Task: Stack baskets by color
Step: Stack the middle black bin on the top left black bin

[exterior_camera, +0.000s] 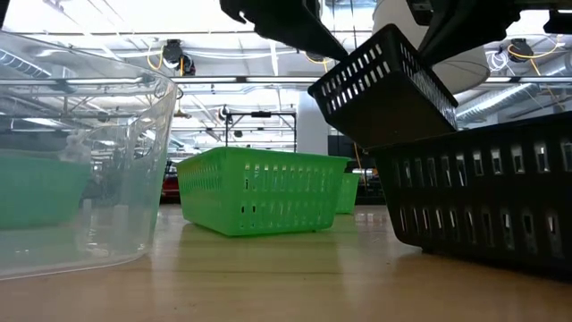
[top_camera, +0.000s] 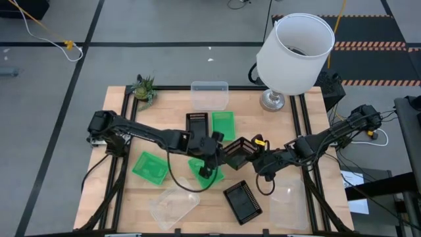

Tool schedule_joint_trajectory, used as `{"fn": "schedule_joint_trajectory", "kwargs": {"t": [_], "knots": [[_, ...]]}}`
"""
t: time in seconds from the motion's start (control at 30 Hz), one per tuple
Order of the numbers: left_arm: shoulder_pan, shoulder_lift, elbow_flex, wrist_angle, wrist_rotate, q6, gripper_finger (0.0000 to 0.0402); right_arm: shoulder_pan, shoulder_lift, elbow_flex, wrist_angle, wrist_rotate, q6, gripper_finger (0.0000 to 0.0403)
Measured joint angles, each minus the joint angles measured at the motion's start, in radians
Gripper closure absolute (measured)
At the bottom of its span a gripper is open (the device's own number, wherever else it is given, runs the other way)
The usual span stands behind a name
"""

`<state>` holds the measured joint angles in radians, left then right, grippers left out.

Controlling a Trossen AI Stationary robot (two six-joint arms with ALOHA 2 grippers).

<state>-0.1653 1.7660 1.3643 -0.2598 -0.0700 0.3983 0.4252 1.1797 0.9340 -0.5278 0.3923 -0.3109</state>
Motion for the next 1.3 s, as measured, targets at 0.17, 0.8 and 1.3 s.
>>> {"fn": "schedule_joint_trajectory", "kwargs": {"t": [0.17, 0.8, 1.3], "knots": [[0.022, 0.0, -0.005, -0.002, 0.043, -0.011, 0.0241, 0.0, 0.0, 0.0, 0.002, 0.0, -0.018, 0.0403], [0.033, 0.0, -0.029, 0.018, 0.11, 0.049, 0.0336, 0.0, 0.0, 0.0, 0.042, 0.003, -0.076, 0.0403], [0.025, -0.011, -0.03, -0.002, 0.084, 0.083, 0.039, 0.018, 0.0, -0.001, 0.129, 0.074, -0.042, 0.031]]}}
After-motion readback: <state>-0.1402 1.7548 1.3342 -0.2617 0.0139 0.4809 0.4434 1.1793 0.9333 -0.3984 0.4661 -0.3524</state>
